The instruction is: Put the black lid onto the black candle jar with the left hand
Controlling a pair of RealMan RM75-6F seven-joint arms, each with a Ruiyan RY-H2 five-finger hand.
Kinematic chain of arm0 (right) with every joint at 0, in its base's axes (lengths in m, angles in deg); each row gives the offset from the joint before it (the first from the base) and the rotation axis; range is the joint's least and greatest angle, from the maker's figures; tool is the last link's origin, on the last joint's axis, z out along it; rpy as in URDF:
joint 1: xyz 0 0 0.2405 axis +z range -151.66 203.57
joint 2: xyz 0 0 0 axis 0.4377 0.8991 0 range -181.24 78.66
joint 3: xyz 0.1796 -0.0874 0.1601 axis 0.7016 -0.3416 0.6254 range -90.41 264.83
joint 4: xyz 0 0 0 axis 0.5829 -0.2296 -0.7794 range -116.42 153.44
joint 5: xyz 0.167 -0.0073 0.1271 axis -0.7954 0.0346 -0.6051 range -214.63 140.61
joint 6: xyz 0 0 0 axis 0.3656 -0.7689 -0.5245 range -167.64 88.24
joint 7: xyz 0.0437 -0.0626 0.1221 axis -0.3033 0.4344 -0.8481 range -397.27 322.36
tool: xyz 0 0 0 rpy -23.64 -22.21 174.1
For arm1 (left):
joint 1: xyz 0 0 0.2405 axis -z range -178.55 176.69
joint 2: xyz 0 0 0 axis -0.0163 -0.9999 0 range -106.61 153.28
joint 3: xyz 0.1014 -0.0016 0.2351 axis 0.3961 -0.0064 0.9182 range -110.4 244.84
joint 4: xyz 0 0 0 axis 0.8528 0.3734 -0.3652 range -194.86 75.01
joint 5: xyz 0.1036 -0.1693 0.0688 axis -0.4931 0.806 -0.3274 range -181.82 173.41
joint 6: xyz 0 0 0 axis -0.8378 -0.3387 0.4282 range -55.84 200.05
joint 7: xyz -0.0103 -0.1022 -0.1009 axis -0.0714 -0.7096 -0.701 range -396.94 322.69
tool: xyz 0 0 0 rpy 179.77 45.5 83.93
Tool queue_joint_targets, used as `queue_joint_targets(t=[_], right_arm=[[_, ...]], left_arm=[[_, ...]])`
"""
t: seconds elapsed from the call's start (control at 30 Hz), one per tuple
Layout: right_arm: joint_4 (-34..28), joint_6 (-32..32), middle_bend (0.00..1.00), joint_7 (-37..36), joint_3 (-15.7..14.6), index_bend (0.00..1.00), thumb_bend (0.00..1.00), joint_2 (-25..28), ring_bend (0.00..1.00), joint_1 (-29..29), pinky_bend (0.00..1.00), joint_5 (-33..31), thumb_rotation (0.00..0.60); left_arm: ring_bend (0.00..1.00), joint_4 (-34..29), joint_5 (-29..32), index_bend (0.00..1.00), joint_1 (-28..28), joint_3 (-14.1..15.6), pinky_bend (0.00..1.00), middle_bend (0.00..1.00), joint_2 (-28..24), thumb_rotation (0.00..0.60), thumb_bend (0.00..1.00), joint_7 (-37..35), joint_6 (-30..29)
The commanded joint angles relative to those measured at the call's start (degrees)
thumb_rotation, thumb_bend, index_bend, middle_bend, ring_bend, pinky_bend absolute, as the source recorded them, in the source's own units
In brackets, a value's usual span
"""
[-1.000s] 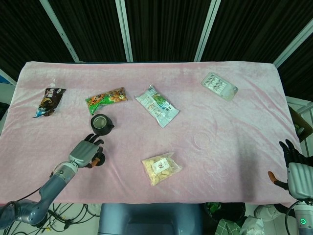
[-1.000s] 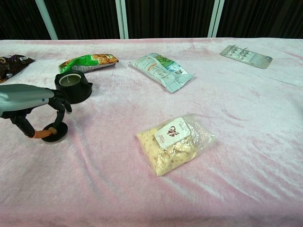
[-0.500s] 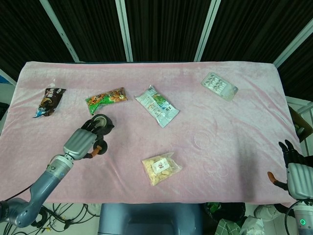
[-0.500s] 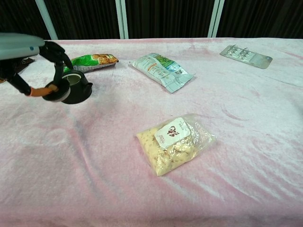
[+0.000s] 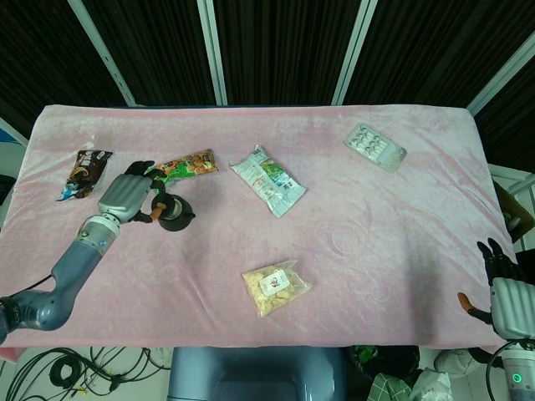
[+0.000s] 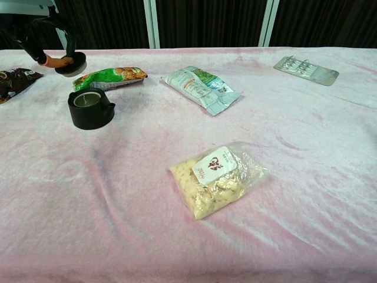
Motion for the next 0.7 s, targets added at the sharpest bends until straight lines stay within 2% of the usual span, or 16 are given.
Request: queue_joint_targets(t=[0.03, 0.3, 0.7], right_arm=[[0.0, 0.04, 0.02, 0.15, -0.07, 0.0, 0.18, -0.04, 0.14, -0.02, 0.19, 0.08, 0.6], [0.02, 0.01, 0.02, 0.21, 0.09, 0.0, 0.18, -0.09, 0.14, 0.02, 0.19, -0.22, 0.6], [0.06, -0.11, 0.02, -0.01, 0.08, 0.0, 0.18, 0.06, 0.14, 0.03, 0.19, -0.23, 0.6]], left_arm=[[0.0, 3.78, 2.69, 0.62, 1.41, 0.27, 0.02, 0.2, 1.82, 0.6, 0.5, -1.54, 2.58], [0.0, 10.91, 2.32, 0.61, 2.21, 1.59, 0.01, 0.2, 6.2, 0.6, 0.5, -4.63, 5.53], [0.0, 18.31, -1.45, 0.61, 1.96, 1.09, 0.01, 0.2, 11.85, 0.6, 0.5, -10.26, 5.67]])
